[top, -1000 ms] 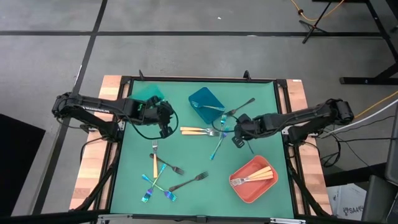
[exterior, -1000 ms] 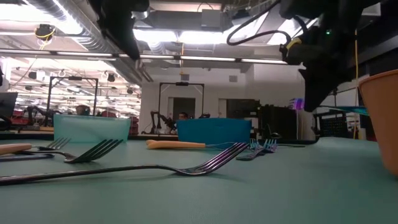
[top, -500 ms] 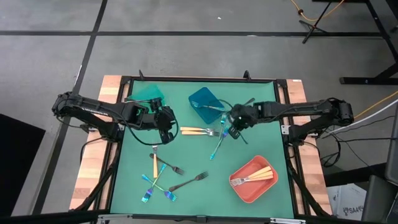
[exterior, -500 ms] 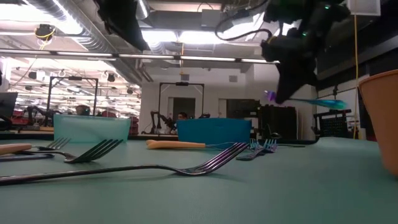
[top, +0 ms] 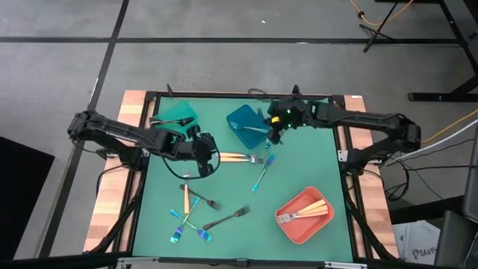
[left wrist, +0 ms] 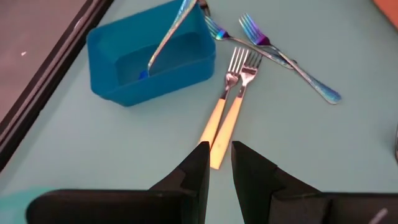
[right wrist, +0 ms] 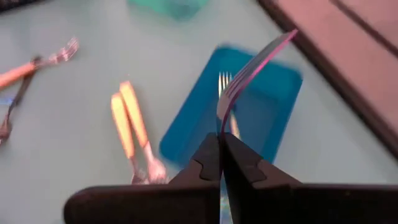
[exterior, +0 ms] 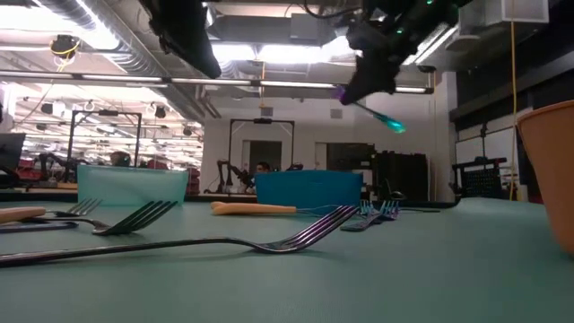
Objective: Sort silverware by color (type)
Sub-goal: Put the purple fork into the blue bin, then put the orange fork into the orange bin
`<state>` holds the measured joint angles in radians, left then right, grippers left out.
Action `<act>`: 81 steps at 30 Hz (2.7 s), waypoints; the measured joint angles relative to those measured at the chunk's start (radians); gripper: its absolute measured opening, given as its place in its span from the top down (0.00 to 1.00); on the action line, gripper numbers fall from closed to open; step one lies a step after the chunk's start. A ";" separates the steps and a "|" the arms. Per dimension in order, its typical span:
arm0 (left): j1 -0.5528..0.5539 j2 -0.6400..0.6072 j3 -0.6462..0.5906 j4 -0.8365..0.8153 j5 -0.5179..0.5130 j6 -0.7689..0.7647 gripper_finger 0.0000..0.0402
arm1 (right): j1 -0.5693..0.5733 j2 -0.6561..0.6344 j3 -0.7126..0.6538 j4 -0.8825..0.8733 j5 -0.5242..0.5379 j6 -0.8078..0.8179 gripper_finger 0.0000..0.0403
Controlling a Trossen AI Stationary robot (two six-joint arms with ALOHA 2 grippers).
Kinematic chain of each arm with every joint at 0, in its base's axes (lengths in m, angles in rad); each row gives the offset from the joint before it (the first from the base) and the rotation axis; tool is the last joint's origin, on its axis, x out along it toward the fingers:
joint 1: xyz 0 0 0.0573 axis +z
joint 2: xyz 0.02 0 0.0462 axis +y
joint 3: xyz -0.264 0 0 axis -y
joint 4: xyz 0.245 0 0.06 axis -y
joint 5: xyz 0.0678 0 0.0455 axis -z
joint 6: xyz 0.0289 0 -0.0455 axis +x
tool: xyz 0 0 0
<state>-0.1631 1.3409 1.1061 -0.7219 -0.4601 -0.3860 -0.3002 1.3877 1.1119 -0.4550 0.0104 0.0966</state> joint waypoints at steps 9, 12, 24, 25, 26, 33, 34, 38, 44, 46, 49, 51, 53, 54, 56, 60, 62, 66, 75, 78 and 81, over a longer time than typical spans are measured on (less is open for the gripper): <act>0.000 0.084 0.000 0.039 0.003 0.003 0.85 | -0.109 0.183 0.161 0.011 -0.082 -0.111 1.00; 0.000 0.110 0.000 0.044 0.007 0.003 0.85 | -0.126 0.261 0.218 0.011 -0.113 -0.134 1.00; 0.000 0.152 0.000 0.059 0.010 0.003 0.85 | -0.126 0.488 0.315 -0.023 -0.134 -0.207 1.00; 0.000 0.152 0.000 0.059 0.010 0.003 0.85 | -0.127 0.498 0.315 -0.027 -0.134 -0.207 1.00; 0.000 0.152 0.000 0.059 0.010 0.003 0.85 | -0.128 0.506 0.315 -0.027 -0.134 -0.207 1.00; 0.000 0.152 0.000 0.060 0.010 0.003 0.85 | -0.127 0.550 0.316 -0.020 -0.134 -0.207 1.00; 0.000 0.152 0.000 0.059 0.010 0.003 0.85 | -0.127 0.556 0.316 -0.018 -0.133 -0.207 1.00; 0.000 0.152 0.000 0.060 0.010 0.003 0.85 | -0.127 0.576 0.316 -0.014 -0.134 -0.207 1.00; 0.000 0.152 0.000 0.063 0.010 0.003 0.85 | -0.126 0.584 0.317 -0.013 -0.130 -0.207 1.00; 0.000 0.152 0.000 0.065 0.010 0.003 0.85 | -0.125 0.584 0.317 -0.010 -0.119 -0.207 1.00; 0.000 0.152 0.000 0.065 0.010 0.003 0.85 | -0.125 0.584 0.317 -0.010 -0.099 -0.207 1.00; 0.001 0.152 0.000 0.065 0.009 0.003 0.85 | -0.125 0.584 0.317 -0.010 -0.099 -0.207 1.00; 0.001 0.152 0.000 0.065 0.009 0.003 0.85 | -0.125 0.584 0.317 -0.010 -0.098 -0.207 1.00; 0.001 0.152 0.000 0.065 0.009 0.003 0.85 | -0.125 0.584 0.317 -0.010 -0.098 -0.207 1.00; 0.001 0.152 0.000 0.065 0.009 0.003 0.85 | -0.125 0.584 0.317 -0.010 -0.098 -0.207 1.00; 0.001 0.152 0.000 0.065 0.009 0.003 0.85 | -0.125 0.584 0.317 -0.010 -0.098 -0.207 0.99; 0.001 0.152 0.000 0.065 0.009 0.003 0.85 | -0.125 0.584 0.317 -0.011 -0.097 -0.207 0.96; 0.001 0.152 0.000 0.065 0.009 0.003 0.85 | -0.125 0.584 0.317 -0.011 -0.096 -0.207 0.89; 0.001 0.152 0.000 0.065 0.009 0.002 0.85 | -0.125 0.584 0.316 -0.011 -0.096 -0.207 0.77; 0.001 0.152 0.000 0.065 0.009 0.002 0.85 | -0.126 0.584 0.316 -0.011 -0.096 -0.207 0.76; 0.001 0.152 0.000 0.065 0.009 0.001 0.85 | -0.125 0.584 0.316 -0.010 -0.096 -0.207 0.76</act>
<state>-0.1623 1.4925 1.1061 -0.6571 -0.4507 -0.3851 -0.4255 1.9713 1.4281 -0.4653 -0.0860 -0.1108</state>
